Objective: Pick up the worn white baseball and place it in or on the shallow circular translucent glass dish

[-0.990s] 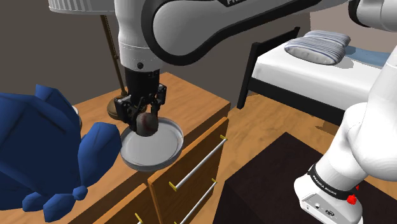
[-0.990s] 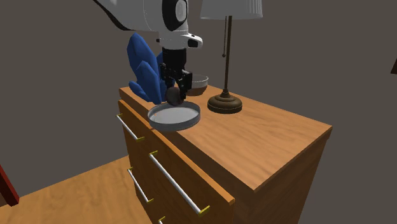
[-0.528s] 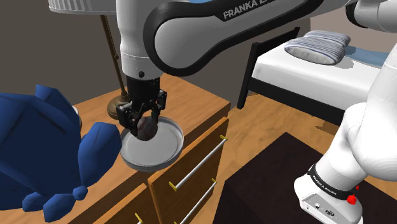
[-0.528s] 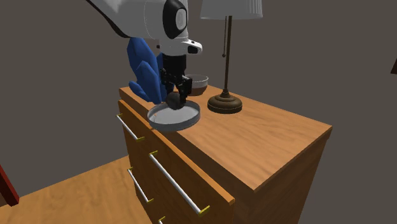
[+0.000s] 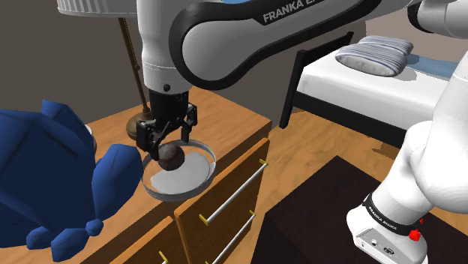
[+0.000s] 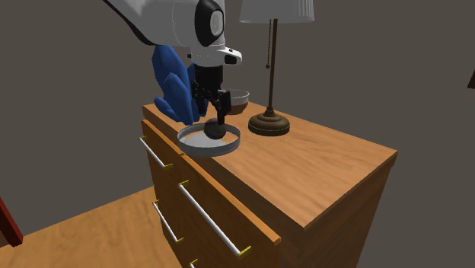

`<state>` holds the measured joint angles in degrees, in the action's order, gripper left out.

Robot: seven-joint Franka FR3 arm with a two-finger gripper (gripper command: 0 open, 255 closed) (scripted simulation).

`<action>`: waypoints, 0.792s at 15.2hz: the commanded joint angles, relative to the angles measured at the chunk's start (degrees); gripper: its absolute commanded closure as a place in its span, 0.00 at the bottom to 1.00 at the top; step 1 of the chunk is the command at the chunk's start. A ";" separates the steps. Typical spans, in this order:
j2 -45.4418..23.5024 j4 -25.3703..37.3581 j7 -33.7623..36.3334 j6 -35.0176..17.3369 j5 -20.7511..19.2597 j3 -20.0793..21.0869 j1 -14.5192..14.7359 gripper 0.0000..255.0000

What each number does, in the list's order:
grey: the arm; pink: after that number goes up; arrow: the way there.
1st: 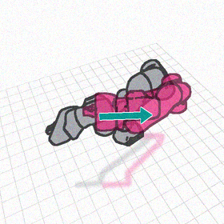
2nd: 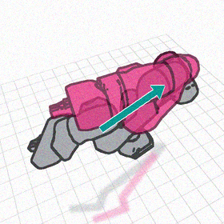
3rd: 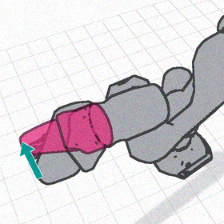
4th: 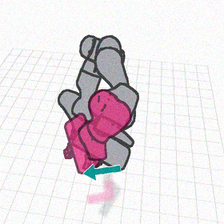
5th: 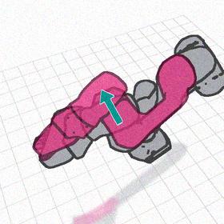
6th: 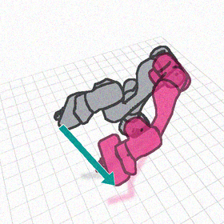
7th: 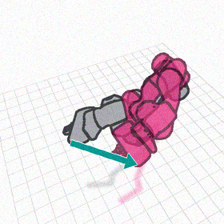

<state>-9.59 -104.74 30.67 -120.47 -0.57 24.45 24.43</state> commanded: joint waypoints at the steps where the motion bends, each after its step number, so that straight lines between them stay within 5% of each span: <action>1: 0.00 0.00 0.00 0.00 0.00 0.00 0.00 0.00; 5: 2.55 4.22 -0.79 6.57 1.22 0.01 -0.53 0.00; 12: 2.55 4.22 -0.80 6.57 1.22 0.00 -0.52 0.00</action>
<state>-7.05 -100.51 29.88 -113.90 0.65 24.46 23.91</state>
